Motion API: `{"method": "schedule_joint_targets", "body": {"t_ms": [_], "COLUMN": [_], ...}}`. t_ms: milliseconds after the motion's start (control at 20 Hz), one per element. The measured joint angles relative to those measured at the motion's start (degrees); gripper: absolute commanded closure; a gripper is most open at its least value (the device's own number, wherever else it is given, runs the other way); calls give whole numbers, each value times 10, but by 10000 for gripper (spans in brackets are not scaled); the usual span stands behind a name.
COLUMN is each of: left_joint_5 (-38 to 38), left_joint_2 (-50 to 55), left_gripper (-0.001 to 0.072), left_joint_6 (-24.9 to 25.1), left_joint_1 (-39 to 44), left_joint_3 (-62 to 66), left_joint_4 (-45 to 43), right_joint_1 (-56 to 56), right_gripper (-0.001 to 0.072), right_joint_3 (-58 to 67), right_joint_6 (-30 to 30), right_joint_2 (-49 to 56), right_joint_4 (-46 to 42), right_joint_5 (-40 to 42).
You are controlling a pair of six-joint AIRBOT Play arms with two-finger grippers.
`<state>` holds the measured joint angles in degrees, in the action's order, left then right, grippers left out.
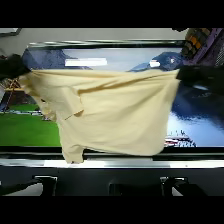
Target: Fold the clothes and pants, and hang the long-sleeved shirts on hangers.
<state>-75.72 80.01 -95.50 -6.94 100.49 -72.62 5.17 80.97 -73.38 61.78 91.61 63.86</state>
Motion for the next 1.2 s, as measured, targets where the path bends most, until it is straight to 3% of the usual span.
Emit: {"method": "schedule_joint_targets", "body": {"t_ms": [250, 350, 400, 450, 500, 550, 900, 1200], "left_joint_5": [42, 52, 54, 57, 59, 58, -34, -56], "left_joint_2": [220, 271, 287, 299, 307, 311, 244, 78], "left_gripper": [690, 688, 651, 504, 312, 266, 267, 267], "left_joint_6": [6, 7, 8, 11, 16, 21, 71, 81], "left_joint_1": [30, 36, 38, 39, 39, 39, -15, -94], "left_joint_3": [1, 1, 1, 2, 5, 10, 45, -99], "left_joint_4": [7, 18, 23, 26, 31, 34, 46, 54], "right_joint_1": [0, 0, 0, -1, -2, -5, -136, -302], "right_gripper": [680, 578, 515, 412, 300, 280, 285, 281], "right_joint_3": [-5, -2, -1, 0, 1, 4, -5, -231], "right_joint_6": [6, 6, 6, 4, -2, -14, -211, -298], "right_joint_2": [240, 300, 321, 336, 344, 348, 247, 88], "right_joint_4": [97, 139, 158, 173, 185, 197, 242, 284], "right_joint_5": [-59, -71, -76, -80, -81, -77, 89, 138]}}
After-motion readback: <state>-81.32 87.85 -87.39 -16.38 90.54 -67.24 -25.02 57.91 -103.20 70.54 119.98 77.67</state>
